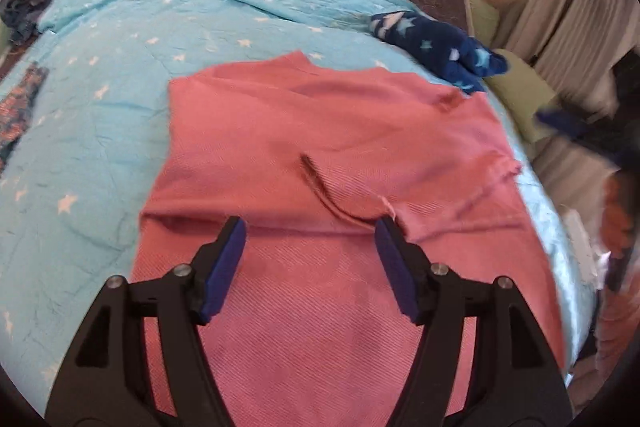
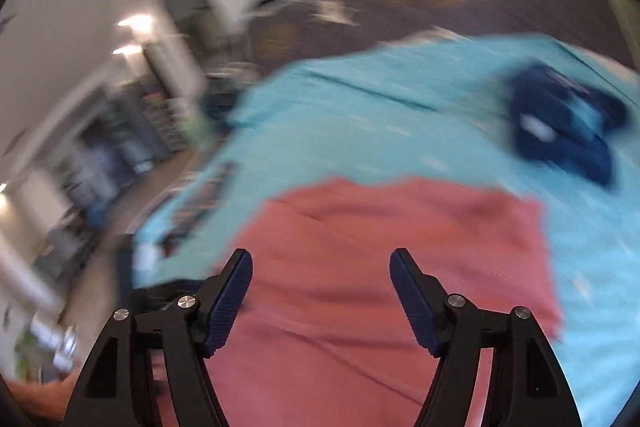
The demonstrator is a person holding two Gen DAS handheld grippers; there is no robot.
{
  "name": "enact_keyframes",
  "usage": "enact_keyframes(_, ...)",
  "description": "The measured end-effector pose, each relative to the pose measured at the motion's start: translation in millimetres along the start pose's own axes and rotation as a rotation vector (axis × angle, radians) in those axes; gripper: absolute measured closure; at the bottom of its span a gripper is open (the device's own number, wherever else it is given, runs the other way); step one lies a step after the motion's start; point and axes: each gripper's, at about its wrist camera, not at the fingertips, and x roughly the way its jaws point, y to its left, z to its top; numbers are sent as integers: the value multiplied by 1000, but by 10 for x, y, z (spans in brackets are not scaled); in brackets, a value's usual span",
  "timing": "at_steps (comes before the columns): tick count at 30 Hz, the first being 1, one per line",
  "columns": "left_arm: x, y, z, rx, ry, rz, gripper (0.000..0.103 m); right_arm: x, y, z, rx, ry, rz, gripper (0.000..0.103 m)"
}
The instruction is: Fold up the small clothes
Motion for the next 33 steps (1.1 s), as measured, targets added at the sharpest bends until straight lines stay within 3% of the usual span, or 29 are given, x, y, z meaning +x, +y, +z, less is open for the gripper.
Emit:
enact_keyframes(3, -21, -61, 13, 10, 18, -107, 34, -30, -489, -223, 99, 34, -174, 30)
enact_keyframes(5, 3, -112, 12, 25, 34, -143, 25, -101, -761, -376, 152, 46, -240, 30)
enact_keyframes(10, 301, -173, 86, 18, 98, -97, 29, -300, -1154, -625, 268, 45, -267, 30)
enact_keyframes(12, 373, -163, 129, -21, 114, -86, 38, -371, -1201, -697, 285, 39, -277, 30)
enact_keyframes(13, 366, -171, 148, -23, 111, -97, 50, -375, -1210, -703, 280, 36, -286, 30)
enact_keyframes(14, 353, -186, 175, -19, 112, -118, 74, -424, -1194, -739, 269, 34, -295, 30)
enact_keyframes(15, 339, -206, 203, -19, 123, -143, 87, -414, -1166, -738, 245, 34, -313, 30)
enact_keyframes(16, 320, -223, 226, -24, 129, -164, 93, -376, -1131, -715, 222, 36, -328, 30)
enact_keyframes(23, -164, -427, 569, 37, -40, -178, 94, 22, -922, -649, 34, 75, -456, 30)
enact_keyframes(26, -330, -438, 746, 68, -117, -131, 94, 228, -896, -588, -23, 104, -508, 30)
enact_keyframes(30, -498, -244, 861, 53, -182, -85, 94, 300, -944, -492, 6, 82, -537, 31)
enact_keyframes(33, -479, 31, 809, 3, -181, -47, 94, 267, -930, -473, 5, 61, -555, 38)
